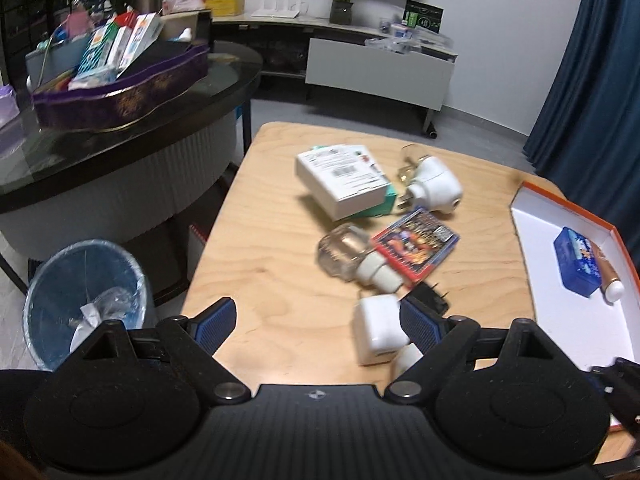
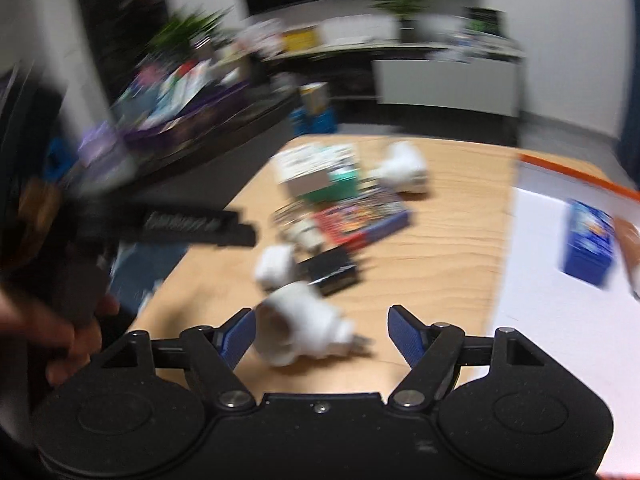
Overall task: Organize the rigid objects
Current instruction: 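Return both grippers to the cluttered table, then grasp the white plug adapter with the right gripper while the left grasps the white charger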
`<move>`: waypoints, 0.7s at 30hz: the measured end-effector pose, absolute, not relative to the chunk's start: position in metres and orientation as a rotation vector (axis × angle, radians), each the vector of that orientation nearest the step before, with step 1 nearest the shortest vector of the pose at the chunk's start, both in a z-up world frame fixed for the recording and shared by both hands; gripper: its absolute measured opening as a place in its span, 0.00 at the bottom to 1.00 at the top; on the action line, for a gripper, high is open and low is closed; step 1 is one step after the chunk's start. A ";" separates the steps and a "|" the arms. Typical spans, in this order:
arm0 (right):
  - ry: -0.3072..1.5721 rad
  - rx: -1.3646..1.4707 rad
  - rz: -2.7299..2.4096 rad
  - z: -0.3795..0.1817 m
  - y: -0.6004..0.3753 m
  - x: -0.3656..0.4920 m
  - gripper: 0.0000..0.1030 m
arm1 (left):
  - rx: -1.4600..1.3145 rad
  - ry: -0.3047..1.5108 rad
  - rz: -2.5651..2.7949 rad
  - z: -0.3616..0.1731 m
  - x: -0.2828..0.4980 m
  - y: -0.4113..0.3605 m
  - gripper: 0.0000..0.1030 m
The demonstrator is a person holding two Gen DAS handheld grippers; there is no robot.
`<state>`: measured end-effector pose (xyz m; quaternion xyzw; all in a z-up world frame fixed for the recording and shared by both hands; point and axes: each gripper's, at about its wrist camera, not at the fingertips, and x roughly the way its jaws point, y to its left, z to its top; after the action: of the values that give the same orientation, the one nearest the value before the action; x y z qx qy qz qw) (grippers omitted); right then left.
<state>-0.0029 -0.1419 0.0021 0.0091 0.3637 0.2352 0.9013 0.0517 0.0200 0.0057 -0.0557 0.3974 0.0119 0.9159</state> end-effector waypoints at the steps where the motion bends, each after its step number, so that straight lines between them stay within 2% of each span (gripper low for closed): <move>1: 0.755 0.000 0.496 -0.001 -0.134 -0.002 0.84 | -0.112 0.821 0.023 0.004 0.051 0.021 0.88; 4: 0.768 -0.021 0.545 -0.012 -0.121 0.002 0.85 | -0.118 0.835 0.004 -0.002 0.051 0.026 0.89; 6: 0.754 -0.064 0.544 -0.015 -0.113 0.002 0.94 | -0.117 0.839 -0.015 -0.006 0.051 0.027 0.89; 13: 0.721 -0.208 0.492 -0.034 -0.105 0.011 0.96 | -0.112 0.856 -0.073 -0.020 0.055 0.023 0.90; 14: 0.724 -0.197 0.485 -0.036 -0.108 0.013 0.94 | -0.108 0.859 -0.077 -0.022 0.056 0.021 0.90; 15: 0.718 -0.189 0.474 -0.037 -0.111 0.013 0.84 | -0.104 0.861 -0.086 -0.023 0.056 0.020 0.90; 16: 0.723 -0.196 0.467 -0.038 -0.114 0.016 0.81 | -0.099 0.860 -0.093 -0.025 0.056 0.018 0.90; 21: 0.735 -0.170 0.420 -0.038 -0.132 0.019 0.80 | -0.082 0.863 -0.126 -0.033 0.061 0.008 0.91</move>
<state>0.0189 -0.1316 -0.0382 -0.0823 0.3562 0.2033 0.9083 0.0613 0.0079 -0.0330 -0.0399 0.4179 -0.0612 0.9055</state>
